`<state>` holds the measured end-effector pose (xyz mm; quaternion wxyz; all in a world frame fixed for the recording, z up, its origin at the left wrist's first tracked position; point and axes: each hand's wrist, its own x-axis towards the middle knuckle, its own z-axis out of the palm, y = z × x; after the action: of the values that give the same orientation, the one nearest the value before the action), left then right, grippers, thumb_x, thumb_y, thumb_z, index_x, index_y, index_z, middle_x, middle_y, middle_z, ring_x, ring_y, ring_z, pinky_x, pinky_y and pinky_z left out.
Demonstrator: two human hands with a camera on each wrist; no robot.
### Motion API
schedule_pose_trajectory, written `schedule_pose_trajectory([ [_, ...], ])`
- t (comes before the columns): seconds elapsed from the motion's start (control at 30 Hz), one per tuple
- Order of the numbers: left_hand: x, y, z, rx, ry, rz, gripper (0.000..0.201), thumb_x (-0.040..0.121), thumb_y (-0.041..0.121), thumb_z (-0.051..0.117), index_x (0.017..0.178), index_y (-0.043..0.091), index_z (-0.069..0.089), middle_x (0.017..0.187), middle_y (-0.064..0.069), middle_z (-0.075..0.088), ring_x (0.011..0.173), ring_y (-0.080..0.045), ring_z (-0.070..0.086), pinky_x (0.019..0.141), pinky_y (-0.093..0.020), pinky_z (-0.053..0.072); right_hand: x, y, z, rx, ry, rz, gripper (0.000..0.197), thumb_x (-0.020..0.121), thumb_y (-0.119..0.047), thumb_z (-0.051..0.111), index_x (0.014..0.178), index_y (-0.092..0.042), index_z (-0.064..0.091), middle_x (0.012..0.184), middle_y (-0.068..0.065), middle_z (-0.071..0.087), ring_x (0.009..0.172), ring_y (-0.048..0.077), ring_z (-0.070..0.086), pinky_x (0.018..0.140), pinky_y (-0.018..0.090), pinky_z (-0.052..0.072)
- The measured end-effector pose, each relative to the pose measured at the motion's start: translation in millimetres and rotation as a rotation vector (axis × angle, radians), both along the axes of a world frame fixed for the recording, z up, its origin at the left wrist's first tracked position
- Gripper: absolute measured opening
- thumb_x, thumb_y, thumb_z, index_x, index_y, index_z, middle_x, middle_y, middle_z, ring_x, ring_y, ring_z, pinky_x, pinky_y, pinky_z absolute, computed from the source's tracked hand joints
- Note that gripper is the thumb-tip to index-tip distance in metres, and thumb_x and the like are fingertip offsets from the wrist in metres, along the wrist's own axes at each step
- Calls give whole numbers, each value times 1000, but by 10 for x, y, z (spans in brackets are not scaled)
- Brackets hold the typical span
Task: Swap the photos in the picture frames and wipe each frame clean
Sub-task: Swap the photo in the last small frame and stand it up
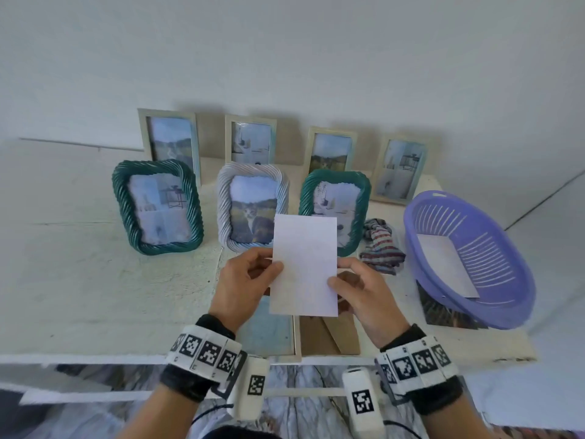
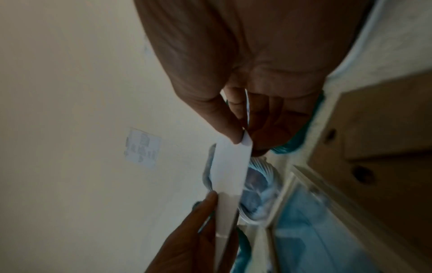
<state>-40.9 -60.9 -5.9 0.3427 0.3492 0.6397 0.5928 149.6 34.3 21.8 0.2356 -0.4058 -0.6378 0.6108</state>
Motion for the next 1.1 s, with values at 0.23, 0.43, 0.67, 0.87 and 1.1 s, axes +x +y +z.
schedule_pose_trajectory([
  [0.23, -331, -580, -573, -217, 529, 158, 23, 86, 20, 71, 108, 20, 67, 98, 7, 67, 86, -8, 61, 77, -29, 53, -202, -423, -500, 34, -227, 60, 16, 91, -14, 58, 101, -27, 62, 93, 15, 66, 89, 30, 62, 81, 41, 53],
  [0.43, -392, -703, -741, -144, 523, 94, 31, 84, 11, 71, 109, 28, 65, 93, 13, 65, 87, -6, 61, 81, -20, 51, -299, -522, -554, 231, -380, 86, 13, 92, -13, 58, 103, -15, 64, 75, 5, 55, 63, 9, 46, 57, 12, 40],
  [0.67, -435, -728, -787, -103, 555, 80, 27, 82, 19, 67, 108, 22, 69, 91, 13, 65, 85, -6, 61, 79, -31, 54, -467, -636, -606, 399, -519, 67, 44, 90, -25, 62, 132, -17, 52, 94, -5, 63, 83, 7, 57, 71, 8, 42],
  [0.87, -460, -734, -818, -116, 541, 62, 29, 83, 10, 70, 109, 24, 69, 93, 14, 66, 88, -4, 61, 82, -30, 54, -524, -647, -636, 540, -681, 173, 46, 93, -36, 56, 136, -22, 50, 123, -1, 58, 109, 12, 53, 88, 20, 40],
  [1.1, -471, -739, -809, -117, 521, 56, 25, 83, 19, 69, 108, 25, 69, 91, 15, 66, 87, -5, 61, 80, -32, 54, -291, -459, -617, 633, -680, 98, 45, 92, -42, 54, 134, -27, 51, 117, -3, 57, 97, 9, 52, 77, 20, 43],
])
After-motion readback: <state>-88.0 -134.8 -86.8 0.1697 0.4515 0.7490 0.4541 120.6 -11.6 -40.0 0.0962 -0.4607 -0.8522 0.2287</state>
